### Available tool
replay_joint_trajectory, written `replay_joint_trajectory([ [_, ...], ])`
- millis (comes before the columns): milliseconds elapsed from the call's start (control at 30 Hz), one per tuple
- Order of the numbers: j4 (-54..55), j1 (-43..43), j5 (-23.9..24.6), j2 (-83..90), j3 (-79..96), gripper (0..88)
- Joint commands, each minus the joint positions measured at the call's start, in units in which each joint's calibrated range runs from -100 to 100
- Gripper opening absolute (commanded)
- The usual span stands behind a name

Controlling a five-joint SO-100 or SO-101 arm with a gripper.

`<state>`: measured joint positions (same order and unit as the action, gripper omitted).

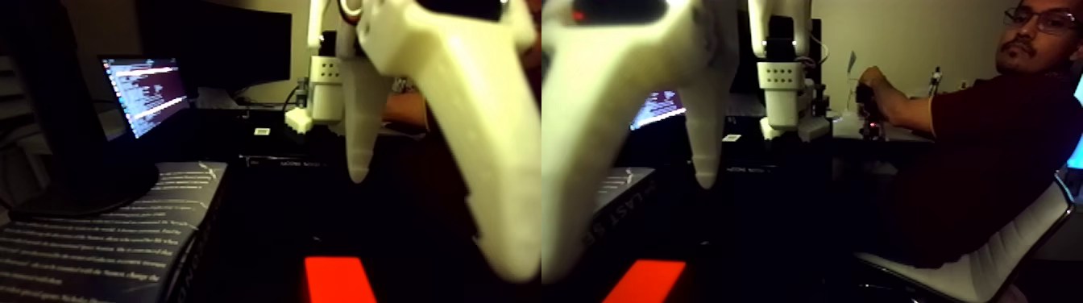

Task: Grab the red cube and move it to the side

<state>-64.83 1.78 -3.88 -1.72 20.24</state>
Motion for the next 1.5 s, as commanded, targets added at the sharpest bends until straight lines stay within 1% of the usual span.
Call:
replay_joint_trajectory([
  [0,-0.63,0.64,-0.03,-0.63,-1.96,43.6],
  [533,-0.71,0.72,1.86,-3.65,-4.5,43.2],
  [667,-1.64,0.72,2.02,-5.33,-6.04,36.8],
  [833,-2.82,0.06,2.02,-7.35,-9.03,34.9],
  [1100,-7.3,-0.11,2.07,-10.88,-15.02,34.9],
  [1300,-13.97,-0.78,2.07,-13.23,-21.73,35.4],
  [1467,-14.65,-1.69,2.07,-15.92,-24.64,35.4],
])
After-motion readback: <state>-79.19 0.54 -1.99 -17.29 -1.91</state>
